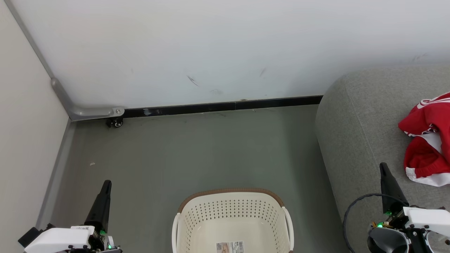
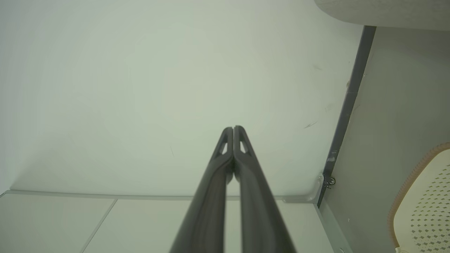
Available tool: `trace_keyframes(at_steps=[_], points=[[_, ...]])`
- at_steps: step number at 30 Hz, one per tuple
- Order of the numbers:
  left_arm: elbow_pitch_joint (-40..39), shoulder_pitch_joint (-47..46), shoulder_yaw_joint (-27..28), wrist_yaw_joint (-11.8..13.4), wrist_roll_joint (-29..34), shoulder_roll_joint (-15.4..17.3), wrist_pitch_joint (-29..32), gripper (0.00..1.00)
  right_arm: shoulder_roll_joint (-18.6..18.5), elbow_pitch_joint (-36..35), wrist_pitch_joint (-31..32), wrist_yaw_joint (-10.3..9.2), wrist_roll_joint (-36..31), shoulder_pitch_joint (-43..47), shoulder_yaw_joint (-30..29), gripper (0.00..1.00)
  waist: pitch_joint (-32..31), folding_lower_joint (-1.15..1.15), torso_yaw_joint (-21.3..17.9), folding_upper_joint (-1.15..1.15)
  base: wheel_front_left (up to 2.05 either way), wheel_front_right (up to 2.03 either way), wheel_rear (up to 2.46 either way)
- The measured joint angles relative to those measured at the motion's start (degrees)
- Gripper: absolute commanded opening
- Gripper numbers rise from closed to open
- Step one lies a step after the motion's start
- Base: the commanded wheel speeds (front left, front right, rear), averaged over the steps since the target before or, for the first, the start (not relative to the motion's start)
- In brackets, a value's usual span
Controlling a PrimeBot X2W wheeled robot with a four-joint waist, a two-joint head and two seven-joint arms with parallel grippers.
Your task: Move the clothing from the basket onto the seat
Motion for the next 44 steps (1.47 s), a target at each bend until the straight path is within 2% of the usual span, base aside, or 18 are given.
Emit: trace_keyframes(at_steps=[44], points=[[-0.2,0.0,-0.2,0.0,0.0,0.0,-0.2,0.00,0.2,0.1,0.1,0.00,-0.1,0.0,-0.3,0.00,0.0,-0.01,0.0,0.00,0.00,0.00,0.00]])
